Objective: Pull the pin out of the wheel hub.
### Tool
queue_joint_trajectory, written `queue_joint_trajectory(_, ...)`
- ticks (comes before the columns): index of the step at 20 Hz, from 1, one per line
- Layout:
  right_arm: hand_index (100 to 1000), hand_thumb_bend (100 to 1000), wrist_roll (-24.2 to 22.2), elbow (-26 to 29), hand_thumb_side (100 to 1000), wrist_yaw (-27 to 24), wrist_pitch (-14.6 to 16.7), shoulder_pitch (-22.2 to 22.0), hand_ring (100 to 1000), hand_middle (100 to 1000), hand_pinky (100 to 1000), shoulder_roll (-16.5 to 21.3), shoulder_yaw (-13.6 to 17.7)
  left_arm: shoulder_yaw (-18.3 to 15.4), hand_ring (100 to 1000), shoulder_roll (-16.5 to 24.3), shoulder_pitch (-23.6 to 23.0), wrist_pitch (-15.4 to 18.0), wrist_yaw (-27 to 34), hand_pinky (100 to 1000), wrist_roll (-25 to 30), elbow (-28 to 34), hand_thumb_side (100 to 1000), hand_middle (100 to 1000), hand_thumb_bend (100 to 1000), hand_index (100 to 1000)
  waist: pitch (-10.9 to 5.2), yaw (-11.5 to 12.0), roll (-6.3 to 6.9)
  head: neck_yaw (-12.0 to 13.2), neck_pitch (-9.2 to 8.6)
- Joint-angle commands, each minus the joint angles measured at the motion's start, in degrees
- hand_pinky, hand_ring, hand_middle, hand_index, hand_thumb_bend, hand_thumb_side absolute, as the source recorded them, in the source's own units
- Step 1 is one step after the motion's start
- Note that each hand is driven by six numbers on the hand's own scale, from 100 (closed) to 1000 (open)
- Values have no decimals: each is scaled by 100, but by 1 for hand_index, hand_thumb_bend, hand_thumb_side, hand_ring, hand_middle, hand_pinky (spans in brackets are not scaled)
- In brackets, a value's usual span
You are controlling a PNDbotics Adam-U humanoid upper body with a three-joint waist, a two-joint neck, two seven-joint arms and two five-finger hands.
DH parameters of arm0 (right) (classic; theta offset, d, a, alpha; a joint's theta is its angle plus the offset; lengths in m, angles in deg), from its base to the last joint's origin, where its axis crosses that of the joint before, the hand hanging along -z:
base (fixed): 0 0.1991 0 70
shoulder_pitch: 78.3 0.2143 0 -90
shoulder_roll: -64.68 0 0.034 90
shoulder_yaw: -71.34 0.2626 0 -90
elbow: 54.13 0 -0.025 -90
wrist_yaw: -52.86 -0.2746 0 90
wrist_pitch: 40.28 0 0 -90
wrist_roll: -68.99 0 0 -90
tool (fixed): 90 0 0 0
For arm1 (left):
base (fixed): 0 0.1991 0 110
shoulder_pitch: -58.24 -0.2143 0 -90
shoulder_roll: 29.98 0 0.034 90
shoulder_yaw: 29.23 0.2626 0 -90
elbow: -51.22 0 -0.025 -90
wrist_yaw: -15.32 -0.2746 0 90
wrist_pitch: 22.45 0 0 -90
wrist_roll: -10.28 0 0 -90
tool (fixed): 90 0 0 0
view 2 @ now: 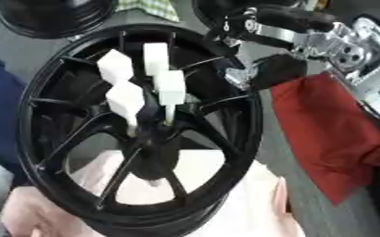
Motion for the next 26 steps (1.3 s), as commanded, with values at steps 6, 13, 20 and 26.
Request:
queue_joint_trajectory(6,889,100,-219,72,488,-465,-594,111,877,851,828,43,-10,64,517,-30,103,31,89,708,98,-47,457,557,731,750,-8,123,-35,-185,-36)
queue_joint_trajectory(13,898,100,-224,72,660,-1059,-880,173,883,862,814,-73,-97,69,516,-6,132,32,87,708,111,-88,457,556,729,748,42,153,-118,-259,59)
queue_joint_trajectory(20,885,100,-193,72,607,-1135,-594,340,879,852,818,-40,-116,84,516,-3,179,31,89,709,132,-100,457,556,727,748,57,183,-129,-272,57)
queue_joint_trajectory(26,872,100,-315,72,576,-1094,-400,379,874,832,822,-80,-152,82,516,-9,163,30,76,710,143,-123,457,556,728,747,70,172,-156,-273,-2)
